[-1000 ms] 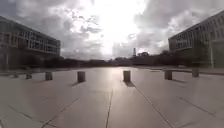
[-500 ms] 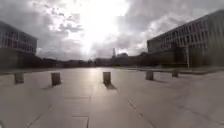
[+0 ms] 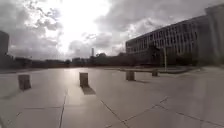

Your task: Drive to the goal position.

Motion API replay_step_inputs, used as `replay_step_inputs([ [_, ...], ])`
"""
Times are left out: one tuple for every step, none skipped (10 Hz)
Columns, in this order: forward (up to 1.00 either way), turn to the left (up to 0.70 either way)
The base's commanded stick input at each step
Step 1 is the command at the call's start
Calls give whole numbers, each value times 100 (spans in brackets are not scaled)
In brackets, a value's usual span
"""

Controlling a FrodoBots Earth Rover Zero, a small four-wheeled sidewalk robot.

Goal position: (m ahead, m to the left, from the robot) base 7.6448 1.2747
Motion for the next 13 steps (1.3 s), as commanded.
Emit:
replay_step_inputs([
  [70, 0],
  [70, 0],
  [70, 0],
  [70, 0],
  [70, 0],
  [70, 0],
  [70, 0],
  [70, 0],
  [70, 0],
  [69, 0],
  [55, 0],
  [31, 0],
  [7, 0],
])
